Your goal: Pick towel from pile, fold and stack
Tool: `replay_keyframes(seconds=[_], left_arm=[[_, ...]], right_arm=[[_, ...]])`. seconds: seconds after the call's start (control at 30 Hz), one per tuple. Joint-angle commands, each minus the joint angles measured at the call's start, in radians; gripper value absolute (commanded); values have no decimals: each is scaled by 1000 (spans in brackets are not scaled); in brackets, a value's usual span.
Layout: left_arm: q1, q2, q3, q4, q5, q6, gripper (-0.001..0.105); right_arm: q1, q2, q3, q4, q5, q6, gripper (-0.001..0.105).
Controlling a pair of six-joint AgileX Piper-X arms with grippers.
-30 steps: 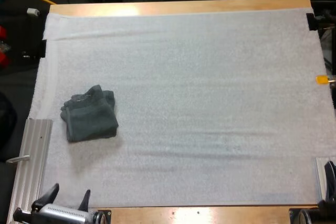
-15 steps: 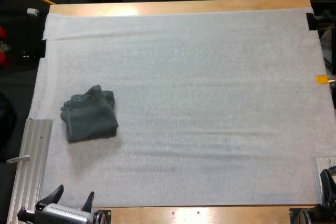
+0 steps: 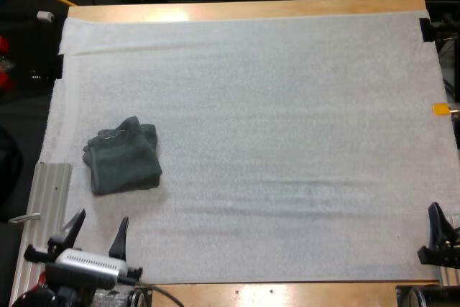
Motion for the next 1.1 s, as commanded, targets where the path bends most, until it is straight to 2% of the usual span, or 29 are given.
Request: replay_keyframes(seconds=[0.0, 0.47, 1.07], left_arm=[[-1, -134, 19, -40, 5, -7, 61], [-1, -134, 188, -57, 5, -7, 61], [-1, -134, 191, -66, 5, -7, 61]], right_arm=[[-2, -39, 15, -19, -2, -12, 64], [-2, -36, 119, -30, -2, -12, 64], [-2, -36, 119, -24, -2, -4, 64]])
